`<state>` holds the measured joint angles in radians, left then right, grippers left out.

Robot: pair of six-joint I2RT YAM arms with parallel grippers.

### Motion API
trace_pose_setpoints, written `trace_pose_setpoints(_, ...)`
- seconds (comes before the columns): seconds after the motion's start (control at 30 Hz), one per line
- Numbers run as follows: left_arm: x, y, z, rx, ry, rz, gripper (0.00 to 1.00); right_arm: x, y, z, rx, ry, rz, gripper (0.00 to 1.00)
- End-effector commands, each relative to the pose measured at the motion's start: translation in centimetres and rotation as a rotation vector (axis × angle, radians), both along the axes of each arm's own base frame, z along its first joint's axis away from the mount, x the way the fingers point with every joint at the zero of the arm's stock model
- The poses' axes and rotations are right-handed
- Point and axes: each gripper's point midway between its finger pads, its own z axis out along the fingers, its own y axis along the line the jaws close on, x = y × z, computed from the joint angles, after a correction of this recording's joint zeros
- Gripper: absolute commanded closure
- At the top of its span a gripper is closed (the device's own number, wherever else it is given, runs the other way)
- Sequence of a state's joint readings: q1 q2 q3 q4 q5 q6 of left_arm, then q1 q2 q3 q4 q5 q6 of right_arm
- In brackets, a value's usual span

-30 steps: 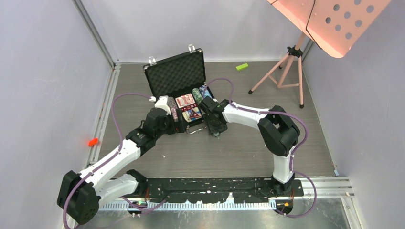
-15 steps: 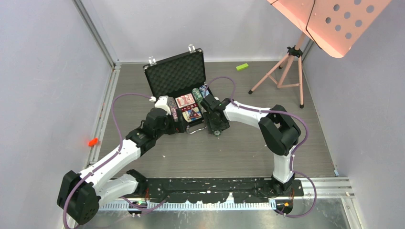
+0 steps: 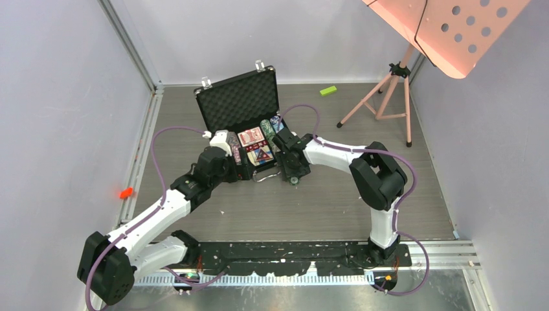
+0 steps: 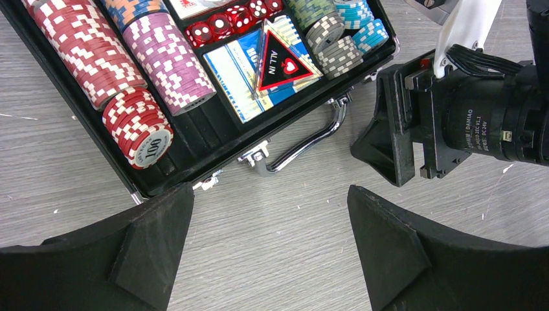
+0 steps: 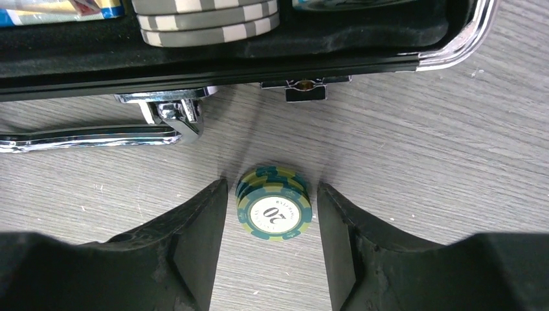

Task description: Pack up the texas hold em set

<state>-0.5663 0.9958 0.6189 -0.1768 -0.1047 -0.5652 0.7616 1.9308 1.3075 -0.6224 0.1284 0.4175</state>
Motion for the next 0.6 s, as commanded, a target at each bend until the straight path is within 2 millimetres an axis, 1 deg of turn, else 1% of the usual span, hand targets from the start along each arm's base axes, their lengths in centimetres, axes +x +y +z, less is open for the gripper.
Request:
trace_pose_setpoints(0.0,0.6,0.0,1.3,-0.009,-0.037,0.008,0.08,-1.2,-0.5,-1.7,-0.006,0.049,-0.001,0.46)
trace_pose_setpoints(0.03,0.5,0.0,1.3,-0.009,-0.036,0.007,0.08,-1.3,-0.6,-1.6,-0.008,0.048,-0.001,0.50)
trace_pose_setpoints(0.07,0.6,0.0,1.4,-0.010,-0.037,0.006,0.08,-1.4,-0.7,-1.3,-0.009,0.045,-0.001,0.57)
trace_pose_setpoints(0.17,0.6,0.0,1.4,-0.010,-0.038,0.006,0.08,-1.2,-1.1,-0.3,-0.021,0.026,-0.002,0.65)
trace_pose_setpoints(0.3,0.7,-0.2,1.5,-0.012,-0.033,0.001,0.08,-0.8,-1.3,1.5,-0.021,-0.008,0.005,0.67)
trace_pose_setpoints(0.43,0.7,-0.6,1.4,-0.022,-0.021,-0.007,0.08,-0.7,-0.9,3.5,0.022,-0.035,0.015,0.67)
trace_pose_setpoints(0.57,0.7,-1.0,1.3,-0.034,-0.012,-0.018,0.08,-0.6,-0.7,4.6,0.046,-0.048,0.016,0.67)
